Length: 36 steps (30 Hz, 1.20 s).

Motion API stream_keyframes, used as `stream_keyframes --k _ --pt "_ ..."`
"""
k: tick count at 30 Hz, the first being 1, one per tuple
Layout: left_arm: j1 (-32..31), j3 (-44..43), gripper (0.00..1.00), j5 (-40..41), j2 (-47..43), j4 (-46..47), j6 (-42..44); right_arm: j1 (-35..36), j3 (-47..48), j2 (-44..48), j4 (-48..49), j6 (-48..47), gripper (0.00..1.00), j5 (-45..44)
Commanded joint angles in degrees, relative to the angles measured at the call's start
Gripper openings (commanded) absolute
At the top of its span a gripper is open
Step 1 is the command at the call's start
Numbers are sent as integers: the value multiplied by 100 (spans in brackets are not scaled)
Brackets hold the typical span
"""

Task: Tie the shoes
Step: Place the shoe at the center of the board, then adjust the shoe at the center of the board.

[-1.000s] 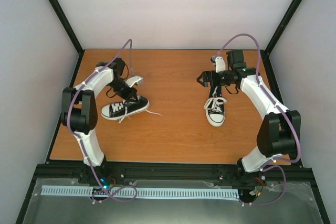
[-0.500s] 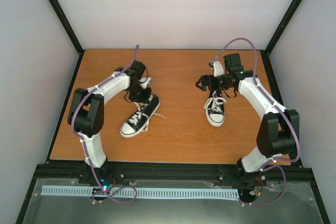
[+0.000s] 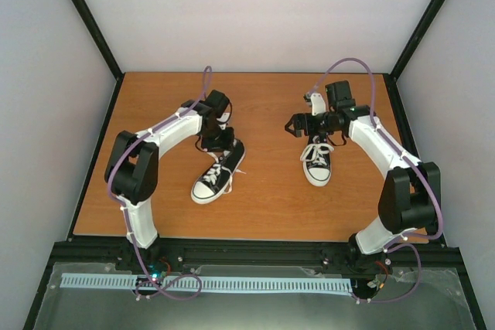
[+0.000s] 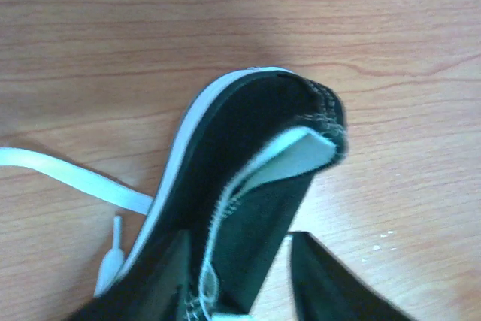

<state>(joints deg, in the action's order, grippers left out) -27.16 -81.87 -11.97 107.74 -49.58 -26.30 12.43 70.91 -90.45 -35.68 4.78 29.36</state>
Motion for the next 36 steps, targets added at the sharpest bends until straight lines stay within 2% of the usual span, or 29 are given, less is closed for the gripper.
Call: stream_keyframes --k 1,2,4,7,9,12,14,16,18,20,22,26,31,36 --pt "-97 -375 55 -347 78 88 -198 247 -62 143 120 74 90 253" --pt "-86 -493 62 -353 53 55 -82 388 -87 124 130 22 88 335" --pt "-29 -647 68 -505 -83 8 172 756 -132 36 58 -178 87 401" --pt "93 -885 68 -736 -419 -72 719 1463 -241 -187 52 -250 83 181" --pt "189 -1145 68 -895 -600 -176 1522 1942 -243 -405 146 -132 81 -2" --pt "581 -1649 73 -1163 -604 -763 2895 2376 -41 -820 364 287 79 -251" --pt "1120 -1805 66 -1480 -504 -1095 3265 2311 245 -1121 413 623 77 -348" --pt "1712 -1543 56 -1787 -568 -1057 3440 2178 603 -1438 368 811 75 -301" --pt "1975 -1049 47 -1484 -650 -986 3809 2132 917 -1760 190 812 73 -251" --pt "1950 -53 41 -1006 -880 -717 4331 2132 1164 -2116 -16 743 72 -257" --pt "1870 777 39 -938 -1074 -521 4769 2132 1334 -2362 -172 714 71 -268" --pt "1686 1562 30 -650 -1031 -450 5119 2132 1544 -2693 -210 780 69 -56" --pt "1266 2090 28 -576 -1155 -289 5335 2132 2070 -3097 -352 851 66 341" --pt "961 2165 29 -1113 -1136 -282 5322 2148 2475 -3478 -261 1040 64 924"
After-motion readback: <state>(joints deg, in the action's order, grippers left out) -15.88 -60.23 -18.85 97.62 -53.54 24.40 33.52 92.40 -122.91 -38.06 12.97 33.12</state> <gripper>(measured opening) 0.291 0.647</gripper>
